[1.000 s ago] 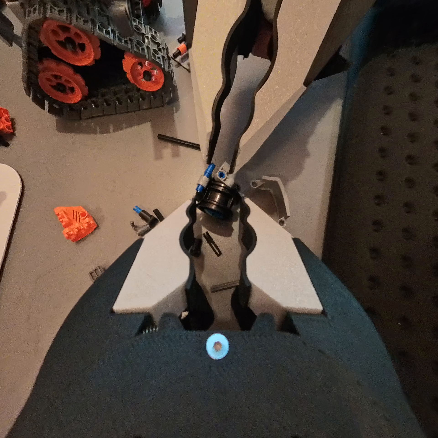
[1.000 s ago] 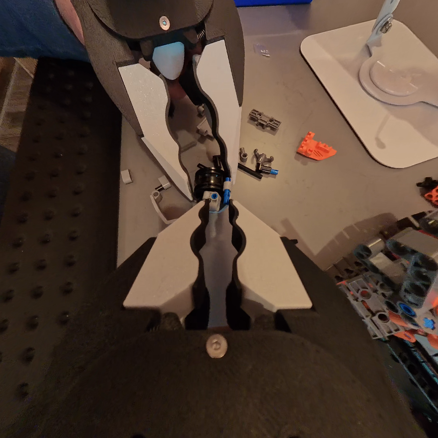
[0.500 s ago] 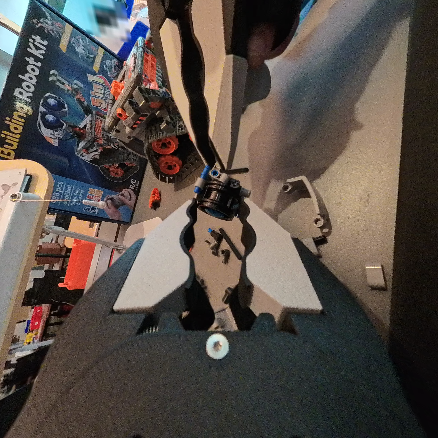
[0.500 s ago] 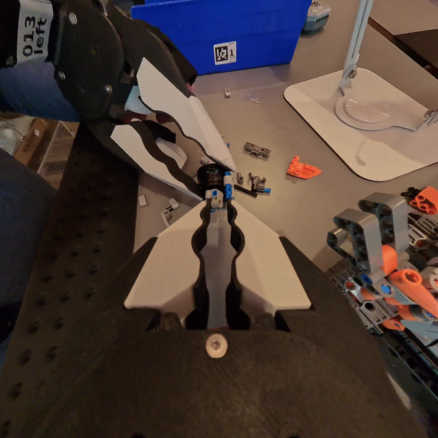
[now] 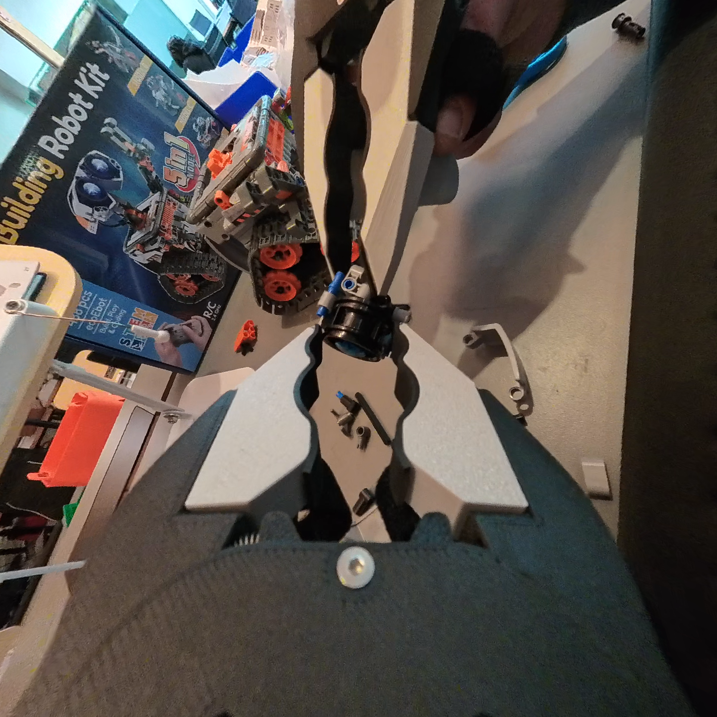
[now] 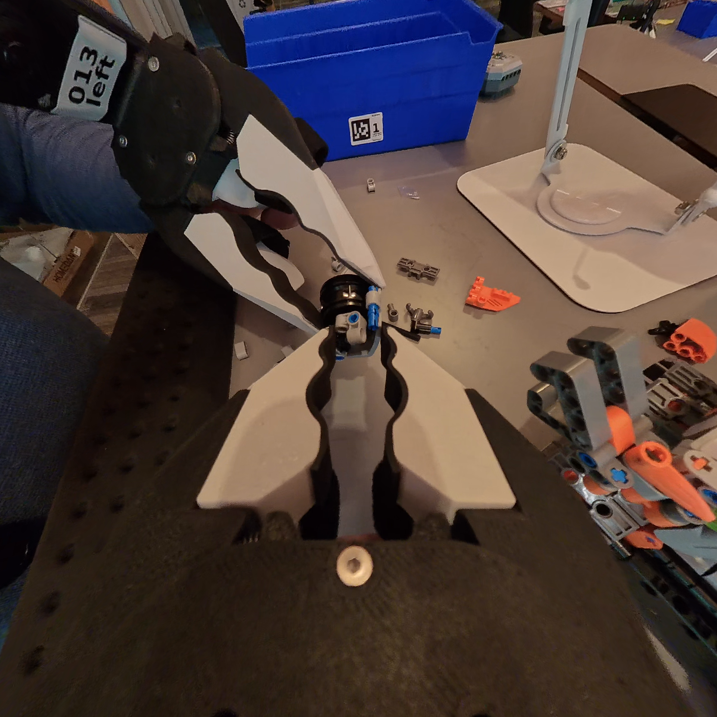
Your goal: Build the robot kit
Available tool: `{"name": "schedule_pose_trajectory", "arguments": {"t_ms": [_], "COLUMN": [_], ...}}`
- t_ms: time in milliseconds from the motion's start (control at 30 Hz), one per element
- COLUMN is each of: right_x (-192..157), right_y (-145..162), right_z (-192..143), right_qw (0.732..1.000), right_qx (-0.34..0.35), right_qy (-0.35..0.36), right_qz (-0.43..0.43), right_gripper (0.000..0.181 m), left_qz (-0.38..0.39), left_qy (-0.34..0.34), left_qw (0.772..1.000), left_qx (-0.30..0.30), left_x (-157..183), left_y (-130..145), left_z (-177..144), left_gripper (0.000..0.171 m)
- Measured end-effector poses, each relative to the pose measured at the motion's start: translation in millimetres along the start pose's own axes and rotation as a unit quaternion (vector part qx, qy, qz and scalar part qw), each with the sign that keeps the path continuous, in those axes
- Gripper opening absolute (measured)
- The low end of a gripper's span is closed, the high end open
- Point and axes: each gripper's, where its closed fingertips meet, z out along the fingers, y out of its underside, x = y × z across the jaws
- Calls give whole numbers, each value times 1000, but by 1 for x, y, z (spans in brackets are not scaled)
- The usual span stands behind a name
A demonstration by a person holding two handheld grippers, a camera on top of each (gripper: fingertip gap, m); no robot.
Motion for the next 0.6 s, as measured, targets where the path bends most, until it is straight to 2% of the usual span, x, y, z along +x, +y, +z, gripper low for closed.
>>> {"name": "schedule_pose_trajectory", "arguments": {"t_ms": [267, 500, 600], "right_x": [-2, -1, 1], "right_y": [-9, -13, -13], "right_z": [-2, -4, -6], "right_qw": [992, 993, 995], "right_qx": [5, 22, 25], "right_qy": [54, 51, 50], "right_qz": [-118, -104, -88], "right_gripper": [17, 19, 24], "left_qz": [-60, -85, -68], "left_qy": [30, 34, 9], "left_qw": [998, 996, 997], "left_qx": [13, 25, 25], "left_x": [-1, -4, -10], "left_y": [3, 0, -2], "left_z": [0, -1, -3], "left_gripper": [32, 32, 32]}}
